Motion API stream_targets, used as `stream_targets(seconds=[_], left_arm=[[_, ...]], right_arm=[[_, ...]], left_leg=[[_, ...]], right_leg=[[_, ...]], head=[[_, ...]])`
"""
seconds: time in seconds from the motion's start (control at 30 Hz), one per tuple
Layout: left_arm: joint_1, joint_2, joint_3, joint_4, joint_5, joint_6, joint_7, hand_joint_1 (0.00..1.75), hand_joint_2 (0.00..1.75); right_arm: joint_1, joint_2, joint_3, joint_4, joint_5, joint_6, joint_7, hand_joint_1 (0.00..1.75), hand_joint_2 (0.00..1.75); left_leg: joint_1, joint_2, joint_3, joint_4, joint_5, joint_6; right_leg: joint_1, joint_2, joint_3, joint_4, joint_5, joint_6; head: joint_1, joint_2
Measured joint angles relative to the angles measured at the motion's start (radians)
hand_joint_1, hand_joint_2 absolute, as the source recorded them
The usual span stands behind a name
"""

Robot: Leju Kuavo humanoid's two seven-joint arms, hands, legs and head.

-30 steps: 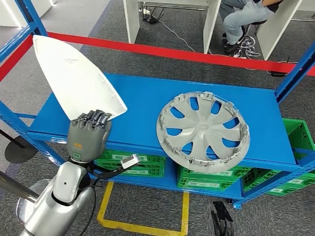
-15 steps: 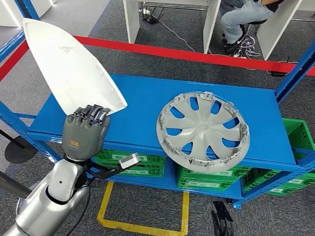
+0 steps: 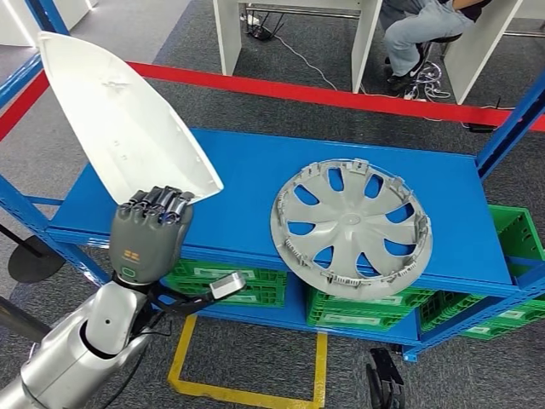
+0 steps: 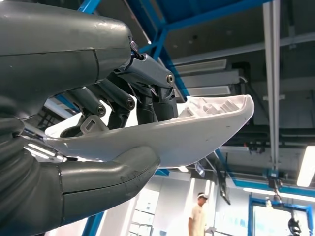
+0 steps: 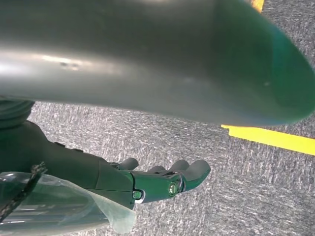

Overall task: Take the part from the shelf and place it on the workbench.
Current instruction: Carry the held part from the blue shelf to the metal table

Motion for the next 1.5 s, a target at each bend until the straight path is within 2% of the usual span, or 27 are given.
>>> stream_targets(seconds=[0.13, 0.4, 0.63, 0.73, 0.8, 0.87, 0.93, 0.97, 1.0, 1.03, 1.07, 1.13, 1.17, 1.2, 1.27, 1.3, 1.33, 1.37, 1.43, 1.47, 1.5], left_arm=[[0.045, -0.024, 0.037, 0.002, 0.000, -0.022, -0.086, 1.75, 1.75], [0.140, -0.078, 0.150, 0.001, 0.000, -0.047, -0.178, 1.75, 1.75], [0.216, -0.063, 0.200, -0.026, 0.000, -0.044, -0.119, 1.75, 1.75], [0.227, -0.051, 0.202, -0.031, 0.000, -0.046, -0.095, 1.75, 1.75], [0.229, -0.044, 0.202, -0.033, 0.000, -0.051, -0.083, 1.75, 1.75], [0.227, -0.040, 0.201, -0.035, 0.000, -0.059, -0.077, 1.75, 1.75], [0.227, -0.037, 0.200, -0.035, 0.000, -0.068, -0.074, 1.75, 1.75], [0.228, -0.037, 0.199, -0.035, 0.000, -0.071, -0.073, 1.75, 1.75], [0.229, -0.036, 0.197, -0.035, 0.000, -0.073, -0.073, 1.75, 1.75], [0.229, -0.035, 0.195, -0.035, 0.000, -0.074, -0.073, 1.75, 1.75], [0.230, -0.035, 0.194, -0.035, 0.000, -0.076, -0.073, 1.75, 1.75], [0.229, -0.034, 0.192, -0.035, 0.000, -0.079, -0.074, 1.75, 1.75], [0.229, -0.033, 0.191, -0.036, 0.000, -0.082, -0.074, 1.75, 1.75], [0.228, -0.033, 0.191, -0.036, 0.000, -0.084, -0.074, 1.75, 1.75], [0.228, -0.032, 0.190, -0.035, 0.000, -0.086, -0.074, 1.75, 1.75], [0.228, -0.031, 0.190, -0.035, 0.000, -0.086, -0.074, 1.75, 1.75], [0.229, -0.030, 0.189, -0.035, 0.000, -0.086, -0.074, 1.75, 1.75], [0.228, -0.029, 0.189, -0.035, 0.000, -0.087, -0.074, 1.75, 1.75], [0.229, -0.029, 0.189, -0.035, 0.000, -0.091, -0.074, 1.75, 1.75], [0.229, -0.029, 0.189, -0.035, 0.000, -0.094, -0.074, 1.75, 1.75], [0.229, -0.029, 0.189, -0.035, 0.000, -0.097, -0.074, 1.75, 1.75]], right_arm=[[0.001, 0.000, 0.000, 0.000, -0.008, -0.002, 0.000, 0.00, 0.00], [0.003, 0.001, 0.008, 0.000, -0.012, -0.003, -0.001, 0.00, 0.00], [0.012, 0.011, 0.017, 0.000, -0.013, -0.004, -0.011, 0.00, 0.00], [0.016, 0.018, 0.019, 0.000, -0.014, -0.010, -0.012, 0.00, 0.00], [0.017, 0.022, 0.020, 0.000, -0.017, -0.015, -0.012, 0.00, 0.00], [0.017, 0.023, 0.022, 0.000, -0.020, -0.019, -0.012, 0.00, 0.00], [0.019, 0.023, 0.023, 0.000, -0.023, -0.021, -0.012, 0.00, 0.00], [0.021, 0.023, 0.023, 0.000, -0.024, -0.021, -0.012, 0.00, 0.00], [0.024, 0.023, 0.023, 0.000, -0.025, -0.021, -0.012, 0.00, 0.00], [0.026, 0.023, 0.024, 0.000, -0.026, -0.021, -0.012, 0.00, 0.00], [0.026, 0.023, 0.024, 0.001, -0.026, -0.021, -0.012, 0.00, 0.00], [0.025, 0.024, 0.024, 0.001, -0.028, -0.022, -0.012, 0.00, 0.00], [0.024, 0.024, 0.024, 0.001, -0.028, -0.021, -0.012, 0.00, 0.00], [0.023, 0.024, 0.024, 0.001, -0.029, -0.021, -0.012, 0.00, 0.00], [0.024, 0.025, 0.024, 0.001, -0.029, -0.022, -0.011, 0.00, 0.00], [0.024, 0.025, 0.024, 0.001, -0.029, -0.022, -0.011, 0.00, 0.00], [0.024, 0.025, 0.024, 0.000, -0.030, -0.022, -0.011, 0.00, 0.00], [0.024, 0.025, 0.024, 0.000, -0.030, -0.022, -0.011, 0.00, 0.00], [0.023, 0.026, 0.024, 0.000, -0.031, -0.022, -0.011, 0.00, 0.00], [0.024, 0.026, 0.024, 0.000, -0.031, -0.022, -0.011, 0.00, 0.00], [0.024, 0.026, 0.024, 0.000, -0.031, -0.022, -0.011, 0.00, 0.00]], left_leg=[[0.000, 0.000, 0.000, 0.000, 0.000, 0.000], [0.000, 0.000, 0.000, 0.000, 0.000, 0.000], [-0.001, 0.000, -0.001, 0.002, -0.001, 0.001], [-0.005, 0.000, -0.002, 0.006, -0.004, 0.008], [-0.001, 0.002, 0.002, -0.008, 0.005, 0.016], [0.004, 0.004, 0.006, -0.023, 0.016, 0.024], [0.004, 0.006, 0.004, -0.025, 0.020, 0.027], [0.004, 0.006, 0.002, -0.024, 0.021, 0.027], [0.004, 0.006, 0.000, -0.023, 0.022, 0.026], [0.005, 0.006, -0.001, -0.022, 0.022, 0.024], [0.006, 0.006, -0.001, -0.020, 0.022, 0.022], [0.008, 0.005, -0.005, -0.012, 0.022, 0.011], [0.007, 0.005, -0.007, -0.007, 0.022, 0.003], [0.005, 0.004, -0.010, -0.004, 0.024, -0.004], [0.005, 0.003, -0.015, 0.000, 0.030, -0.017], [0.007, 0.003, -0.020, 0.004, 0.025, -0.023], [0.009, 0.003, -0.028, 0.019, 0.007, -0.028], [0.010, 0.003, -0.042, 0.056, -0.027, -0.033], [0.011, 0.003, -0.079, 0.177, -0.118, -0.040], [0.011, 0.003, -0.093, 0.239, -0.151, -0.041], [0.010, 0.003, -0.095, 0.275, -0.164, -0.040]], right_leg=[[0.000, 0.000, 0.000, 0.000, 0.000, 0.000], [0.000, 0.001, 0.000, 0.000, 0.000, 0.000], [-0.001, 0.000, 0.000, -0.001, 0.000, 0.000], [-0.004, 0.000, 0.001, -0.005, 0.003, 0.006], [-0.004, -0.001, -0.001, -0.001, -0.002, 0.012], [-0.003, 0.000, -0.028, 0.054, -0.048, 0.014], [-0.002, 0.000, -0.086, 0.181, -0.119, 0.012], [-0.003, 0.000, -0.112, 0.239, -0.139, 0.013], [-0.004, 0.000, -0.127, 0.272, -0.141, 0.014], [-0.005, -0.001, -0.123, 0.267, -0.124, 0.015], [-0.008, -0.001, -0.100, 0.222, -0.090, 0.016], [-0.011, -0.001, -0.029, 0.089, -0.031, 0.018], [-0.011, 0.001, -0.004, 0.044, -0.017, 0.016], [-0.011, 0.003, 0.008, 0.022, -0.013, 0.012], [-0.009, 0.006, 0.001, 0.023, -0.010, -0.002], [-0.009, 0.006, -0.005, 0.023, -0.007, -0.010], [-0.009, 0.005, -0.012, 0.024, 0.000, -0.020], [-0.010, 0.003, -0.021, 0.023, 0.007, -0.029], [-0.007, 0.001, -0.038, 0.024, 0.021, -0.039], [-0.004, 0.000, -0.047, 0.024, 0.027, -0.041], [-0.002, 0.000, -0.055, 0.025, 0.033, -0.042]], head=[[0.000, 0.000], [0.000, 0.000], [0.000, 0.000], [0.000, 0.000], [0.000, 0.000], [0.002, 0.000], [0.004, 0.000], [0.005, 0.000], [0.005, 0.000], [0.005, 0.000], [0.005, 0.000], [0.006, 0.000], [0.006, 0.000], [0.006, 0.000], [0.007, 0.000], [0.006, 0.000], [0.005, 0.000], [0.004, 0.000], [0.003, 0.000], [0.003, 0.000], [0.003, 0.000]])
